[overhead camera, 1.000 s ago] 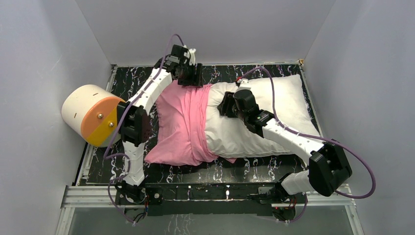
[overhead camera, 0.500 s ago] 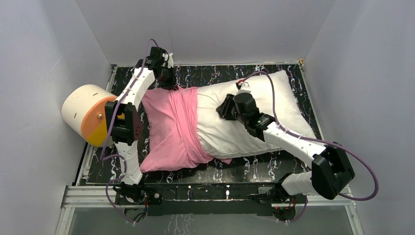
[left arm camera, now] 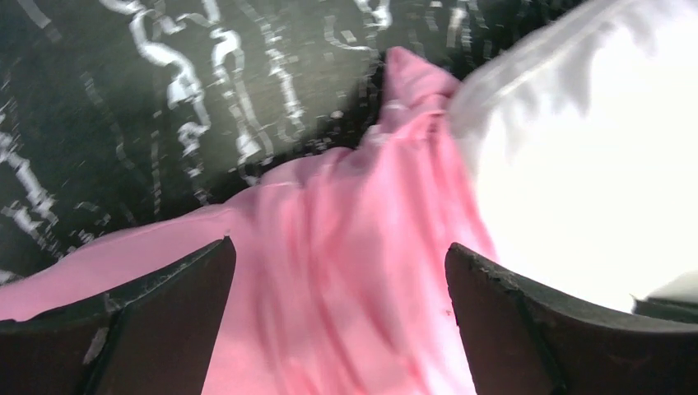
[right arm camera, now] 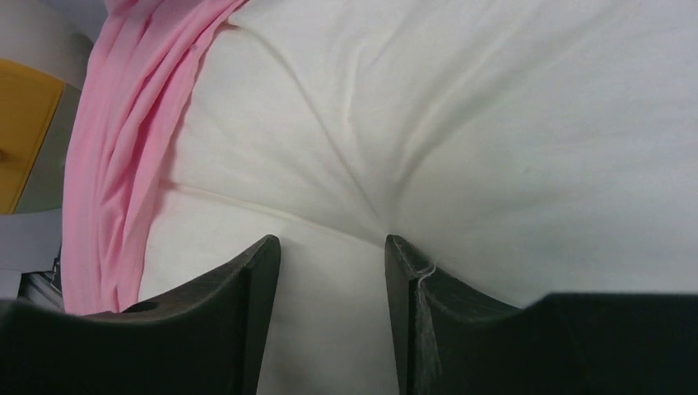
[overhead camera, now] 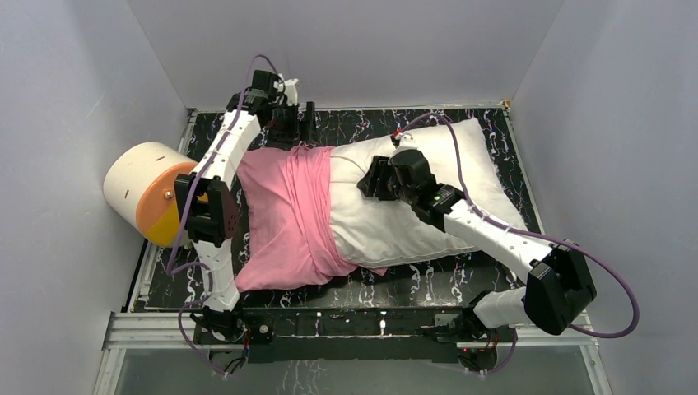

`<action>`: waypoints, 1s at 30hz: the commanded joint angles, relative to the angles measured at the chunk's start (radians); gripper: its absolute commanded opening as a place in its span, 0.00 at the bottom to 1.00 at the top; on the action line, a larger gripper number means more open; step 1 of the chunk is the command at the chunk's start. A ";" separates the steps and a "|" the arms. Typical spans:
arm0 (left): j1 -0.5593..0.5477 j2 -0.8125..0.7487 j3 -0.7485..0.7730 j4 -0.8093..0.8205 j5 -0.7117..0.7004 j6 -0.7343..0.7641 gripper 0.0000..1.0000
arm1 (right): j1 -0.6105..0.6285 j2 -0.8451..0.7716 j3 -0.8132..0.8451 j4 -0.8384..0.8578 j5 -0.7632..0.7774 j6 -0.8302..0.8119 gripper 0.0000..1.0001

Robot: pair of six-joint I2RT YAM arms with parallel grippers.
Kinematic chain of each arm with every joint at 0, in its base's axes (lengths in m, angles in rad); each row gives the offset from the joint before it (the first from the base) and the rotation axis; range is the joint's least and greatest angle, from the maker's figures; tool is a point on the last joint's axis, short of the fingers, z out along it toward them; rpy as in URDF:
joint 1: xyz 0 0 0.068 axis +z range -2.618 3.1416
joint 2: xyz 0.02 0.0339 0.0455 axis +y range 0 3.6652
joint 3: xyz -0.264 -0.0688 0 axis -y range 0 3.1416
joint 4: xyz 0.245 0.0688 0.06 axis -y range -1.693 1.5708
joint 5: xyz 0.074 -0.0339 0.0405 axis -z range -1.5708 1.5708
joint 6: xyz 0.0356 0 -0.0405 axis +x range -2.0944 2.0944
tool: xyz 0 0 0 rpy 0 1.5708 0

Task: Remove the pillowcase from the pillow
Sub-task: Remove the pillow from the pillowcase.

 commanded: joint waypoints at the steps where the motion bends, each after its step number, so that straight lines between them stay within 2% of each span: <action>1: -0.095 0.078 0.146 -0.180 0.069 0.109 0.98 | -0.003 -0.026 0.073 -0.250 -0.021 -0.121 0.61; 3: -0.110 0.122 0.127 -0.240 0.061 0.129 0.87 | -0.003 -0.033 0.142 -0.264 0.016 -0.179 0.69; 5: -0.121 0.106 0.034 -0.198 0.063 0.121 0.67 | -0.003 -0.022 0.210 -0.277 0.071 -0.238 0.79; 7: -0.124 0.058 -0.065 -0.107 0.058 0.092 0.48 | -0.003 0.015 0.271 -0.295 0.160 -0.294 0.93; 8: -0.126 0.032 -0.107 -0.048 0.056 0.079 0.39 | -0.004 0.043 0.296 -0.302 0.217 -0.320 0.97; 11: -0.126 -0.006 -0.151 0.014 0.049 0.054 0.05 | -0.009 0.158 0.358 -0.309 0.363 -0.421 0.99; 12: -0.127 -0.011 -0.150 0.021 0.042 0.048 0.00 | -0.014 0.209 0.386 -0.328 0.370 -0.451 0.99; 16: -0.127 -0.050 -0.169 0.058 -0.004 0.036 0.00 | -0.044 0.424 0.461 -0.464 0.441 -0.462 0.99; 17: -0.126 -0.069 -0.178 0.068 -0.025 0.034 0.00 | -0.059 0.454 0.446 -0.479 0.475 -0.434 0.93; 19: -0.125 -0.104 -0.193 0.077 -0.121 0.032 0.00 | -0.112 0.471 0.374 -0.467 0.473 -0.358 0.67; 20: -0.121 -0.124 -0.200 0.078 -0.186 0.031 0.00 | -0.143 0.460 0.329 -0.455 0.448 -0.330 0.58; 24: -0.016 -0.205 -0.243 0.067 -0.377 -0.016 0.00 | -0.180 0.375 0.156 -0.400 0.419 -0.294 0.46; 26: 0.070 -0.232 -0.277 0.089 -0.363 -0.039 0.00 | -0.180 0.351 0.114 -0.396 0.366 -0.279 0.41; 28: 0.091 -0.217 -0.270 0.087 -0.296 -0.036 0.00 | -0.180 0.344 0.098 -0.396 0.323 -0.257 0.41; 30: 0.089 -0.189 -0.239 0.067 -0.153 -0.024 0.00 | -0.179 0.339 0.101 -0.399 0.296 -0.235 0.41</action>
